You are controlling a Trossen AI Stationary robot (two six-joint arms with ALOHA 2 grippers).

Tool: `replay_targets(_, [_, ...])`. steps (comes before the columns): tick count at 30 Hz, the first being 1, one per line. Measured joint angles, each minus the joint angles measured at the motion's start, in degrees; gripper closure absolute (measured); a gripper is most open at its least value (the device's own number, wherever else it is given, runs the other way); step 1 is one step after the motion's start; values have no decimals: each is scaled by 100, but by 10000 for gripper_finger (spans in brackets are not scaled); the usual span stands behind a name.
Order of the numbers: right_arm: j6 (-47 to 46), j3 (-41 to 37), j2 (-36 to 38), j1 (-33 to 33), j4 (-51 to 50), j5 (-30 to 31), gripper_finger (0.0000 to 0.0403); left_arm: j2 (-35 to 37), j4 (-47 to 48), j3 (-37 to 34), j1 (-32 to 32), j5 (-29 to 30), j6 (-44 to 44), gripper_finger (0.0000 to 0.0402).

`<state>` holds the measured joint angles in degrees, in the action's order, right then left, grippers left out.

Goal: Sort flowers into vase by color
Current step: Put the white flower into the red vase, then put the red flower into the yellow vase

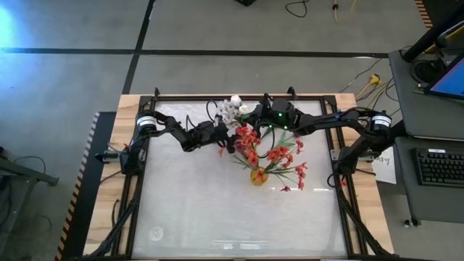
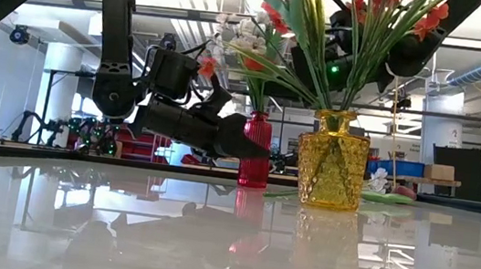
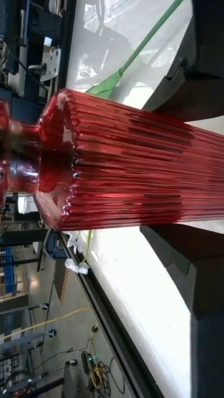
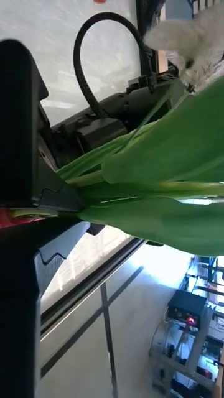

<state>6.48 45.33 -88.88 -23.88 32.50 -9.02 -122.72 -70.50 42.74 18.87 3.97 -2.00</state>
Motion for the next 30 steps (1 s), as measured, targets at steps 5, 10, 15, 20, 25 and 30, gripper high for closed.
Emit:
replay_targets(5, [-135,-36,45,-4,-236,47,366,0,15,-1,0,-2,0,187])
replay_targets(10, [-234,-31,58,-82,-405,59,311,0,52,0,0,9,-1,187])
replay_targets(15, [-288,-27,154,-118,-699,48,257,0,64,0,0,4,0,187])
replay_targets(20, [-299,-27,450,-116,-1121,45,220,0,72,0,-2,4,0,187])
replay_targets(25, [-371,-14,861,-118,-1780,68,203,0,46,-2,-4,3,-61,186])
replay_targets(30, [-415,-10,1317,-116,-2289,157,202,43,56,-11,-8,-10,-144,172])
